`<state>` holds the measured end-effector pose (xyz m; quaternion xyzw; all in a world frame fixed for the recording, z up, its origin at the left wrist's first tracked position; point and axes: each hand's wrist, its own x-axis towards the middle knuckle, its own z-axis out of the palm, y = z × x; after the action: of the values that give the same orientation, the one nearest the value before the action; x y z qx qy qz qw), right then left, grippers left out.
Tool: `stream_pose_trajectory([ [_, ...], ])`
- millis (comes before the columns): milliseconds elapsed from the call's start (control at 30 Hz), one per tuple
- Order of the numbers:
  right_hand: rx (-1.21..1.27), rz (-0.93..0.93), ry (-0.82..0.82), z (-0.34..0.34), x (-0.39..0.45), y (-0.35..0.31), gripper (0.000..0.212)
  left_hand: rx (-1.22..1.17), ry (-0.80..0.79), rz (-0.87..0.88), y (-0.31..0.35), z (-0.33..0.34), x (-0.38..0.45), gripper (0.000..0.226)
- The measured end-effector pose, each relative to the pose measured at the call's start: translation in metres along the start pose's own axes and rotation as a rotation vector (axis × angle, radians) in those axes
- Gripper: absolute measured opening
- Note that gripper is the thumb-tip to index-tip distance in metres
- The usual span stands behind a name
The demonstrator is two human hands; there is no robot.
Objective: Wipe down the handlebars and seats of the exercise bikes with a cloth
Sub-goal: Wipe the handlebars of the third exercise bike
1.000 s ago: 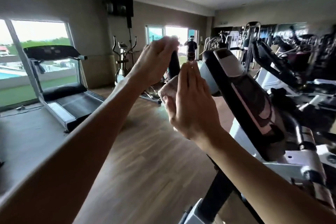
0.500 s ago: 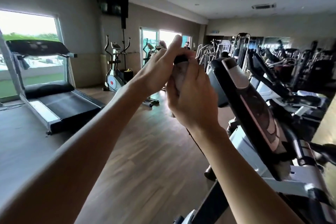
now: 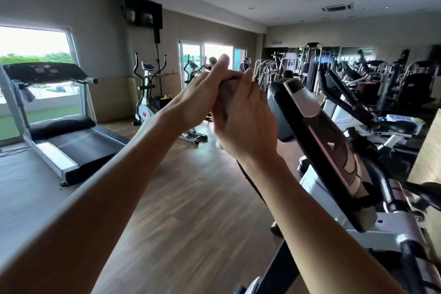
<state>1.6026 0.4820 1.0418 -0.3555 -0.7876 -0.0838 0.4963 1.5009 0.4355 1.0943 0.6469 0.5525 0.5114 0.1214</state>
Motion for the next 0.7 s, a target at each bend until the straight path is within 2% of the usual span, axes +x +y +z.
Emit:
stream_pose_trajectory([
  [100, -0.008, 0.023, -0.005, -0.001, 0.001, -0.001, 0.076, -0.008, 0.005, -0.008, 0.001, 0.001, -0.002, 0.062],
  [200, -0.014, 0.052, 0.027, 0.003, -0.037, 0.009, 0.072, 0.055, 0.001, 0.008, -0.002, -0.001, -0.003, 0.075],
  [300, -0.085, 0.054, 0.031, 0.005, -0.063, 0.015, 0.074, 0.089, -0.018, 0.016, -0.003, -0.003, -0.003, 0.078],
  [467, -0.054, 0.055, 0.055, 0.005, -0.024, 0.005, 0.076, 0.076, -0.048, -0.005, 0.000, -0.004, 0.000, 0.067],
  [567, 0.004, 0.049, -0.017, 0.002, 0.005, 0.000, 0.071, 0.010, -0.043, -0.009, 0.003, -0.001, -0.001, 0.060],
  [700, 0.040, -0.014, 0.055, 0.000, -0.009, 0.003, 0.063, 0.010, 0.008, 0.010, -0.003, 0.000, -0.002, 0.069],
])
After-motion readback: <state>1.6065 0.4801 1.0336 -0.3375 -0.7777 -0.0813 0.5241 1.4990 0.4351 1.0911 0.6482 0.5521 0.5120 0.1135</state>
